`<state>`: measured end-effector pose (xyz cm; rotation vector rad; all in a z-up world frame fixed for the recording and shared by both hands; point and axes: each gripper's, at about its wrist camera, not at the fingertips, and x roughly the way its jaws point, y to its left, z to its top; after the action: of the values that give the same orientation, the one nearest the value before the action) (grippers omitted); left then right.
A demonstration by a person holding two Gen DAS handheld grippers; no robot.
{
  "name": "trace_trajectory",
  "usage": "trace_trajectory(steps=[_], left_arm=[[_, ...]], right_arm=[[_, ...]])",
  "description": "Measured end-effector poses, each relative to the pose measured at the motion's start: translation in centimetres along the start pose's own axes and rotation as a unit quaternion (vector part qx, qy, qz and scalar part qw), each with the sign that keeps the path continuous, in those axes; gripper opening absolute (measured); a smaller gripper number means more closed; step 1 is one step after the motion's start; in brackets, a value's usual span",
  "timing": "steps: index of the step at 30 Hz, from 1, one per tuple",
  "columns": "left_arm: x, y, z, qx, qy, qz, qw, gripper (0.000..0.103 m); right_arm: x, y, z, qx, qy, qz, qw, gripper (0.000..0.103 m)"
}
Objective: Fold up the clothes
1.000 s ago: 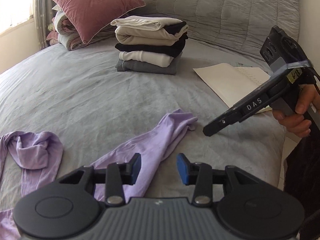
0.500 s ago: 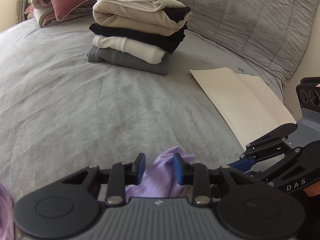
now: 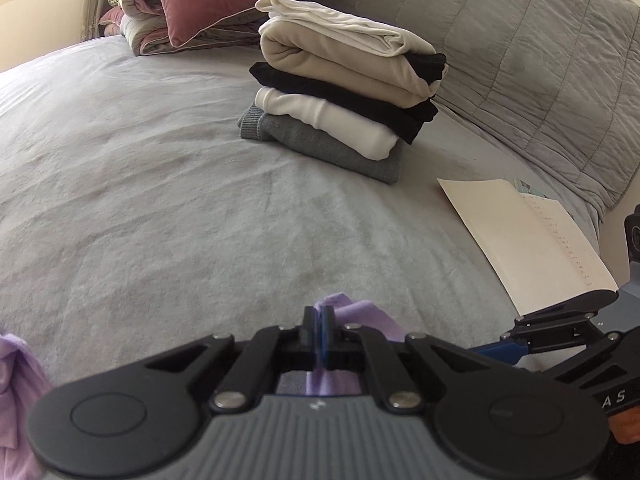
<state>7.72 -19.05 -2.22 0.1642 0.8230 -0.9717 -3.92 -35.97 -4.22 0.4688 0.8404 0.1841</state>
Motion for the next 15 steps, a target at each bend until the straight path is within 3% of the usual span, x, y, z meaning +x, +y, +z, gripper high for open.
trace_trajectory(steps=[4,6,7,8,15], left_arm=[[0.1,-0.2,-0.1,0.005,-0.003,0.007,1.0000,0.002],[0.1,-0.5,-0.2,0.010,-0.006,0.014,0.9998,0.002],[0.1,-0.6,-0.1,0.010,-0.008,0.017,0.9998,0.002],[0.0,-0.7,-0.1,0.009,-0.011,0.020,0.9997,0.001],[-1.9,-3.3,0.8,0.029,-0.042,0.020,0.9985,0.001]], right_arm=[[0.9,0.0,-0.1,0.009,-0.027,-0.007,1.000,0.040],[1.2,0.1,-0.1,0.004,-0.034,-0.007,0.999,0.035],[1.1,0.1,-0.1,0.003,-0.033,-0.005,0.999,0.013],[1.0,0.0,-0.1,0.002,-0.033,-0.003,0.999,0.005],[-2.4,0.4,-0.3,-0.004,-0.051,0.010,0.999,0.004]])
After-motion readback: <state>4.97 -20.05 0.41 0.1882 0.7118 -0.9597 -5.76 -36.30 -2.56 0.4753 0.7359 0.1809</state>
